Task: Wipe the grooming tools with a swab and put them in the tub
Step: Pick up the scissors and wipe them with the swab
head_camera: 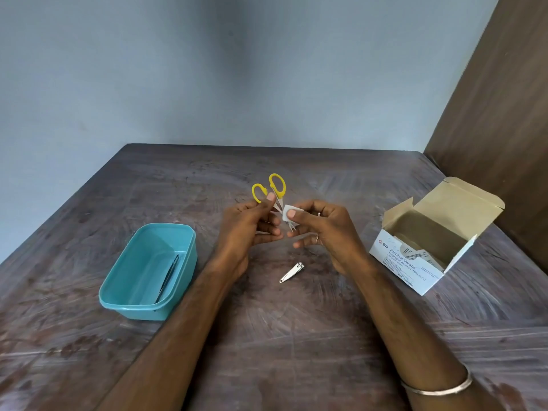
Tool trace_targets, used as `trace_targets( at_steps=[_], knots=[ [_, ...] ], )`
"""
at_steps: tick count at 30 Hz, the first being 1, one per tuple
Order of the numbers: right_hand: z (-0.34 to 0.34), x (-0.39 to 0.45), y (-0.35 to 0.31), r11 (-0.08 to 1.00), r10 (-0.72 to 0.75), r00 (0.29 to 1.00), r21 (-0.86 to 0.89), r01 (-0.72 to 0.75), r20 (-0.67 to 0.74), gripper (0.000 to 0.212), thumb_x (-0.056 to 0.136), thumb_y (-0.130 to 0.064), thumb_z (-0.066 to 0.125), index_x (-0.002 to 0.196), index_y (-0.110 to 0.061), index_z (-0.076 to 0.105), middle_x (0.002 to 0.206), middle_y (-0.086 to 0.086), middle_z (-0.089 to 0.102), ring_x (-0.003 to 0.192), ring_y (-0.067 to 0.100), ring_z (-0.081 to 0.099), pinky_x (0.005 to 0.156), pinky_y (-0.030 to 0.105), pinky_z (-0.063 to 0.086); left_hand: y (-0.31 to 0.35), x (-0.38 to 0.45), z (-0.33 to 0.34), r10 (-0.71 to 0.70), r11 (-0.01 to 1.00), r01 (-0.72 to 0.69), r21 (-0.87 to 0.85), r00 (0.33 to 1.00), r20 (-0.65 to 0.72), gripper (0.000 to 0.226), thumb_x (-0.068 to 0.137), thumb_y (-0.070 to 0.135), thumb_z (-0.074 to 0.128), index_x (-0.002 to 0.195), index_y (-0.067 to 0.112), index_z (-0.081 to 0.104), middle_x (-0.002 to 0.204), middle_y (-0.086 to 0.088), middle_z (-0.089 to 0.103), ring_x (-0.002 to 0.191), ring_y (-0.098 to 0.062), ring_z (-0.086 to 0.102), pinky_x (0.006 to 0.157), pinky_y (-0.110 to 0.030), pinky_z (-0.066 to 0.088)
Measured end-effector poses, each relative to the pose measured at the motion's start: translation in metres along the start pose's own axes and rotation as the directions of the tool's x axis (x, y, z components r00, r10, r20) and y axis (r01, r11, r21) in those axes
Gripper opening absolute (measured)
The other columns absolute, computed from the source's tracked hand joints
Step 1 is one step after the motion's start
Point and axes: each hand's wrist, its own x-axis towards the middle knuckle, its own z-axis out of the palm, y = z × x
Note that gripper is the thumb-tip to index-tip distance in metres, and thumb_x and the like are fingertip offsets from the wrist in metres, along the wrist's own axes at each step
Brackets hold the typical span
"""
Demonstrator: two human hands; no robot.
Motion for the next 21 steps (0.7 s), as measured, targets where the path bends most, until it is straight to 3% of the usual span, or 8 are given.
trace_targets(
  at_steps=[5,11,21],
  knots=[
    [0.001,0.0018,0.0038,0.999,0.018,1.0,-0.03,-0.017,0.017,0.017,0.086,-0.006,0.075,0.1,0.003,0.071,0.073,0.013,0.072,0.055,0.021,0.068,0.058,0.035,0.06,-0.0018,0.0047,-0.0029,-0.006,0.999,0.005,-0.034,1.0,-0.015,0.034,0.093,0.032,0.063,0.089,-0.001,0.069,0.076,-0.015,0.071,0.065,-0.027,0.07,0.074,-0.039,0.06],
    [0.0012,0.0013,0.0027,0.999,-0.012,1.0,-0.041,0.012,0.01,0.011,0.085,-0.001,0.074,0.096,-0.002,0.074,0.072,0.011,0.073,0.057,0.019,0.069,0.062,0.033,0.061,-0.0052,0.0092,-0.0056,-0.013,0.998,0.012,-0.07,1.0,-0.026,0.045,0.092,0.032,0.064,0.099,-0.012,0.067,0.082,-0.02,0.07,0.073,-0.031,0.068,0.076,-0.041,0.06],
    [0.0012,0.0017,0.002,0.996,-0.033,0.999,-0.083,0.034,0.012,0.016,0.085,0.004,0.072,0.1,-0.001,0.075,0.07,0.008,0.073,0.06,0.017,0.071,0.064,0.028,0.062,-0.0033,0.0084,-0.0058,0.009,0.996,-0.013,-0.086,0.998,-0.056,0.031,0.091,0.026,0.067,0.099,-0.005,0.07,0.082,-0.02,0.072,0.069,-0.029,0.07,0.073,-0.04,0.062]
  ],
)
